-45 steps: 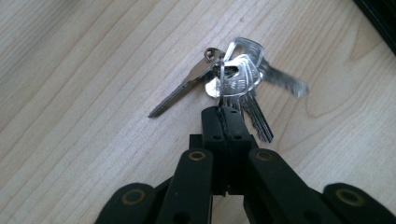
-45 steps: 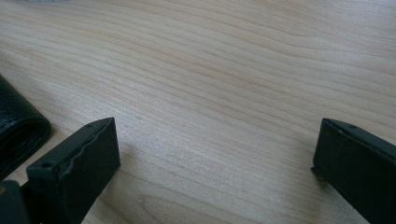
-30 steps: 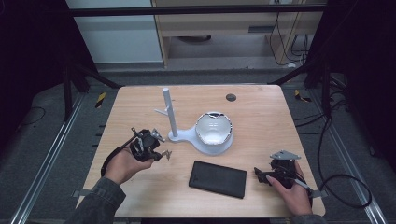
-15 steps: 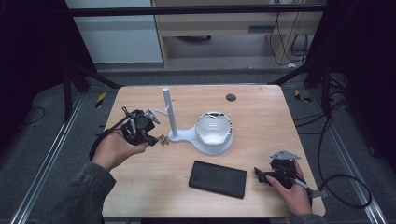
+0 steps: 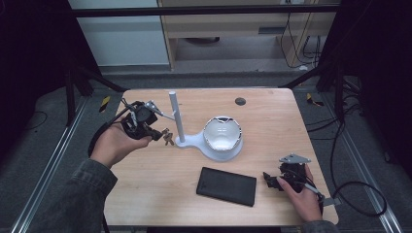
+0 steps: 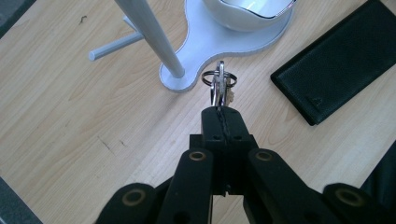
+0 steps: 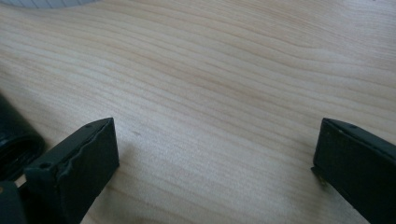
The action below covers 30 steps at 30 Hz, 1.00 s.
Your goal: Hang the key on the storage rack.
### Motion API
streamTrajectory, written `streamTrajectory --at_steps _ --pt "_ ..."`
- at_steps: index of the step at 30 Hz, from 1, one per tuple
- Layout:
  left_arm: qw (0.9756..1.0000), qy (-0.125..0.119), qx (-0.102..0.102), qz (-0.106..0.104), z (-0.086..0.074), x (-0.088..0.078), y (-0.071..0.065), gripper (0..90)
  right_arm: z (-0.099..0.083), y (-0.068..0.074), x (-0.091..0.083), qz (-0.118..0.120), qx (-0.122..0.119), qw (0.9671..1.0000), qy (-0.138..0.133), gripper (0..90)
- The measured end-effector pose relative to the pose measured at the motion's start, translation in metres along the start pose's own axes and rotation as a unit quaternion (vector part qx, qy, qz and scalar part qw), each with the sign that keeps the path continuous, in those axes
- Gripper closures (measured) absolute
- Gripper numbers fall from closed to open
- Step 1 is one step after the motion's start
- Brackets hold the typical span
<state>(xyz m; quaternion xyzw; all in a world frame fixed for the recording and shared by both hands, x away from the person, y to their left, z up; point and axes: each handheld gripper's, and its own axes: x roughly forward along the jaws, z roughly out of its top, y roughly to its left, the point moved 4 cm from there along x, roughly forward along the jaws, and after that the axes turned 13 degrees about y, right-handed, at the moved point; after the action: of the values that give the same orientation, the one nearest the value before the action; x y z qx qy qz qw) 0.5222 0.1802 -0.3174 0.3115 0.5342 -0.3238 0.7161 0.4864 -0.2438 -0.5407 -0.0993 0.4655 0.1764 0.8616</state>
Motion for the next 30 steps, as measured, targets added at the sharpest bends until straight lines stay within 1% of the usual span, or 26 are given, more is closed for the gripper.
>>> streamTrajectory --at_steps 2,7,15,26,27,30 --pt "1.0000 -0.004 -0.001 0.003 0.002 -0.004 0.001 89.9 0.001 0.000 0.001 0.002 0.004 1.0000 0.000 0.3" --pt "0.9999 -0.006 -0.001 0.009 0.009 -0.011 0.002 89.9 0.001 0.001 0.001 0.001 0.005 1.0000 0.000 0.3" --pt "0.9998 0.003 -0.001 0.019 0.022 -0.022 0.006 89.9 0.001 0.001 0.001 0.001 0.005 1.0000 -0.001 0.4" --pt "0.9995 0.015 -0.003 0.027 0.036 -0.023 0.011 89.9 0.001 0.001 0.001 0.000 0.004 1.0000 -0.001 0.5" --pt "0.9994 0.018 -0.003 0.031 0.037 -0.023 0.011 89.9 0.001 0.001 0.001 0.000 0.004 1.0000 -0.001 0.5" --pt "0.9993 0.019 -0.008 0.031 0.039 -0.022 0.014 89.9 0.001 0.001 0.001 0.000 0.004 1.0000 -0.001 0.5"
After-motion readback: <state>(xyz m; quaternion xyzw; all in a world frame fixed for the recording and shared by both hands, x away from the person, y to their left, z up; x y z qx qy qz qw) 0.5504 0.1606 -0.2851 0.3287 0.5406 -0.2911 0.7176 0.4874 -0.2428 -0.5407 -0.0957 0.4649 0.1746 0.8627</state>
